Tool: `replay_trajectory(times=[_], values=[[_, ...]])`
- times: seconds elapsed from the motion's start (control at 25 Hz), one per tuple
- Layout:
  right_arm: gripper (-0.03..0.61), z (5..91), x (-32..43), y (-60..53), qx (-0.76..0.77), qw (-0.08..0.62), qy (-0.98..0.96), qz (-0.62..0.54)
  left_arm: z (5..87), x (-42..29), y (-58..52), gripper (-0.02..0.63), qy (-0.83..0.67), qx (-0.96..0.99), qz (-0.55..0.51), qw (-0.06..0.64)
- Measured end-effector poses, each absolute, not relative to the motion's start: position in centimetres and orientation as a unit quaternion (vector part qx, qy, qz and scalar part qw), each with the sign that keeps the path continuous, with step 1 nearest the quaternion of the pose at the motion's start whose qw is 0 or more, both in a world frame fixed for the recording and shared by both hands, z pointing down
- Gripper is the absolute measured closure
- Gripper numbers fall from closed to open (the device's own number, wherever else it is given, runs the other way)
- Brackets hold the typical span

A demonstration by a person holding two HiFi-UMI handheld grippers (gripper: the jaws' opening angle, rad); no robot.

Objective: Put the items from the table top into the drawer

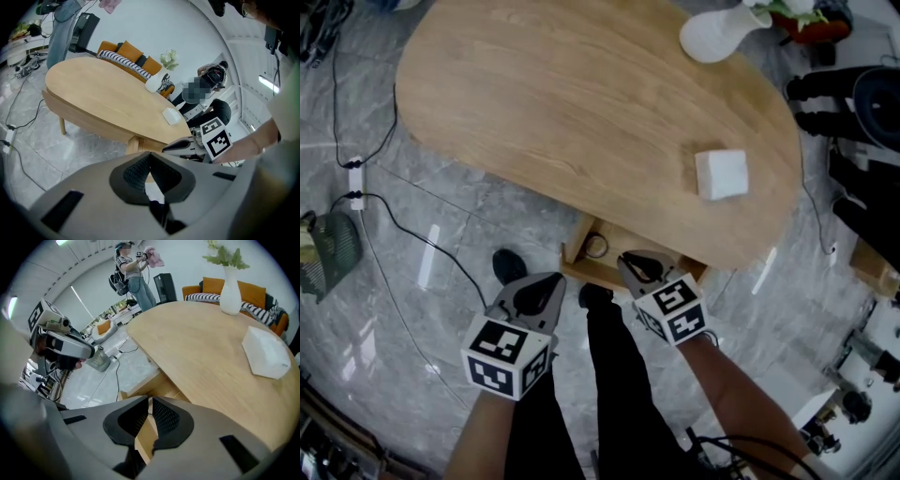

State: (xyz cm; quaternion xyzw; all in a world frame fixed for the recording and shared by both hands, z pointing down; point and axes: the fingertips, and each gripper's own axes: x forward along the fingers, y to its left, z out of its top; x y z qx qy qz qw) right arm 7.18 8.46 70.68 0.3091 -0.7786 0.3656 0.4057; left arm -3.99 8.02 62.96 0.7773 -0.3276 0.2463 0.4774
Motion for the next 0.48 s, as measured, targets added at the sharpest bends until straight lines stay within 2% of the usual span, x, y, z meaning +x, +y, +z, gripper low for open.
replay_trajectory(times=[0.48], values=[[0.537, 66.8, 9.7, 6.4, 0.348, 0.359, -0.783, 0.37, 60.0, -2.2, 6.5, 0.614, -0.313, 0.799, 0.254, 0.445]])
